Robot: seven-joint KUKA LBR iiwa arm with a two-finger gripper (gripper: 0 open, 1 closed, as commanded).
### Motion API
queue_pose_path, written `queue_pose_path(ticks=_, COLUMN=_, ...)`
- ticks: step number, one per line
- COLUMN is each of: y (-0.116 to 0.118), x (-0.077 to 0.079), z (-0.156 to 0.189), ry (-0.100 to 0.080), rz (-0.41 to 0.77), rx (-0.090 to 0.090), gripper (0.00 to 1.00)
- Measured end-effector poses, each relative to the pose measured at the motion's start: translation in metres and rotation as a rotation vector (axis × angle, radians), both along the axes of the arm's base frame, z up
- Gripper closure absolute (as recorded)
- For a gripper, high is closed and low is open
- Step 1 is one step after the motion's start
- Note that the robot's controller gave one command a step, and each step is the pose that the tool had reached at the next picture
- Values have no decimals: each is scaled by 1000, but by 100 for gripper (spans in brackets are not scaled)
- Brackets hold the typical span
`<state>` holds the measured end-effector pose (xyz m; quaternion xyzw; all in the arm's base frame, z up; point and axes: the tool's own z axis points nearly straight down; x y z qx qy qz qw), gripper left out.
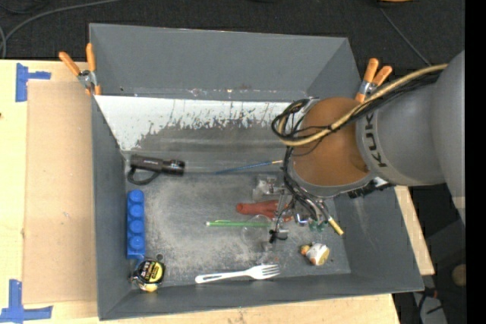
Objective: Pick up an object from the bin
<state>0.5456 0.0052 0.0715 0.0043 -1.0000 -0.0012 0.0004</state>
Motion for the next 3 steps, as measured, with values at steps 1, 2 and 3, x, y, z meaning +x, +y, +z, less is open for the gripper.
queue_pose_path(ticks=1, y=-24, x=8, z=-1, ry=-10, rz=8, rx=0, gripper=0)
queue_pose_path(ticks=2, y=-5, x=4, z=0, ry=-8, rz=8, rx=2, gripper=100)
queue_pose_path(ticks=3, y=-5, x=4, z=0, ry=-8, rz=8, rx=2, gripper=100)
